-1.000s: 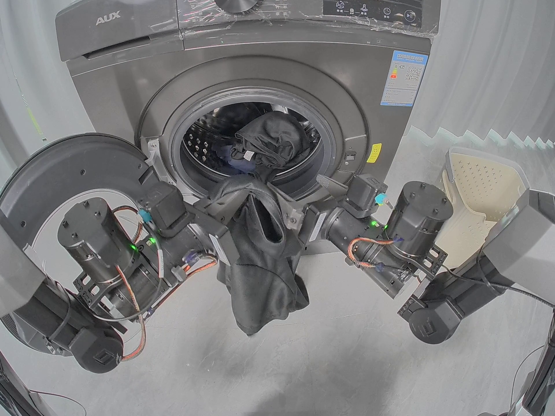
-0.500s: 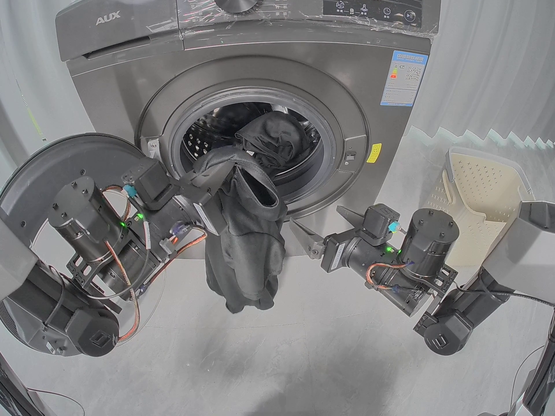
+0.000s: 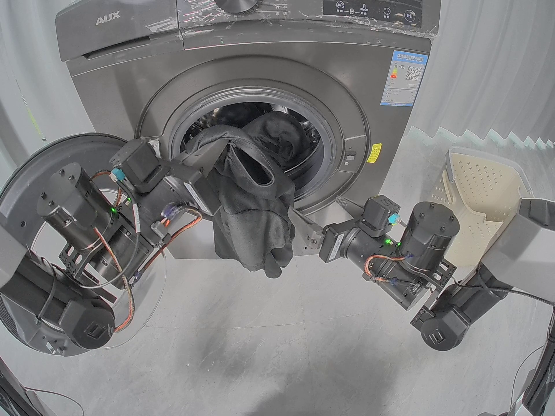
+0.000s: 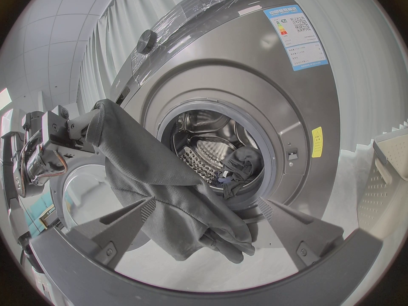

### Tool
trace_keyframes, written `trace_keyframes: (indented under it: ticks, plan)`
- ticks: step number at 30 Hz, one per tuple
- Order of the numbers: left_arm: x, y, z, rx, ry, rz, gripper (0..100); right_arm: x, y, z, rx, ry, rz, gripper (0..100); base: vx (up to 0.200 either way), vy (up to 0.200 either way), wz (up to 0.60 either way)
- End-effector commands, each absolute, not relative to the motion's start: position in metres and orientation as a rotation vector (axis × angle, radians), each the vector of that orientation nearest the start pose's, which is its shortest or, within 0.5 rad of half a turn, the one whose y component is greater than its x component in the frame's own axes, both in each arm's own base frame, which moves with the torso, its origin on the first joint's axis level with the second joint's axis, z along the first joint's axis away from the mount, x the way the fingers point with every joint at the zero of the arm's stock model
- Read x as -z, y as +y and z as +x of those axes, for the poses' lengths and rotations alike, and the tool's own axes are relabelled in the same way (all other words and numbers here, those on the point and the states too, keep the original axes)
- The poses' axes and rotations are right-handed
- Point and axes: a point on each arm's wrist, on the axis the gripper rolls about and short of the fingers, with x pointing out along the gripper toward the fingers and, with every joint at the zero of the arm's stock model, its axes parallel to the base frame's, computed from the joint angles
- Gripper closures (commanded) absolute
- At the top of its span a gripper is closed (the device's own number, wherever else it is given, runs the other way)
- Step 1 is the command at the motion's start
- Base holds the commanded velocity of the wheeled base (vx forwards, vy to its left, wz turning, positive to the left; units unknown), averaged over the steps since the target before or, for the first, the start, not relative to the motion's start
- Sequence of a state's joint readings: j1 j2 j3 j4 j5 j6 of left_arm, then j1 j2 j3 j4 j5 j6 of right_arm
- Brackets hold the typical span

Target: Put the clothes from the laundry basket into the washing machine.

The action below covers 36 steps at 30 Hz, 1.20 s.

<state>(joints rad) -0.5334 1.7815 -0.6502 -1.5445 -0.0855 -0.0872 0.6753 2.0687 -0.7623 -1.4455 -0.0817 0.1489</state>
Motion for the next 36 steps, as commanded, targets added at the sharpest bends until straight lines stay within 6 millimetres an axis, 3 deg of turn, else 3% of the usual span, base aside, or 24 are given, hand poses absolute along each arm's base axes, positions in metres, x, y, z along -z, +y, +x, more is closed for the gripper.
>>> trace_keyframes:
  ticks: [1, 8, 16, 22, 30, 36]
  plan:
    - [-0.213, -0.153, 0.256, 0.626, -0.4, -0.181, 100, -0.131, 0.229, 0.288, -0.604, -0.1, 0.202, 0, 0.0, 0.0, 0.0]
    - [-0.214, -0.154, 0.257, 0.624, -0.403, -0.182, 100, -0.137, 0.236, 0.288, -0.621, -0.13, 0.213, 0, 0.0, 0.0, 0.0]
    - [-0.212, -0.155, 0.258, 0.62, -0.396, -0.182, 100, -0.139, 0.26, 0.273, -0.699, -0.139, 0.221, 0, 0.0, 0.0, 0.0]
    - [-0.21, -0.155, 0.258, 0.621, -0.388, -0.179, 100, -0.149, 0.27, 0.277, -0.713, -0.188, 0.232, 0, 0.0, 0.0, 0.0]
    - [-0.208, -0.155, 0.257, 0.622, -0.382, -0.178, 100, -0.156, 0.273, 0.284, -0.708, -0.224, 0.249, 0, 0.0, 0.0, 0.0]
    - [-0.209, -0.154, 0.257, 0.619, -0.384, -0.178, 100, -0.159, 0.261, 0.296, -0.657, -0.233, 0.25, 0, 0.0, 0.0, 0.0]
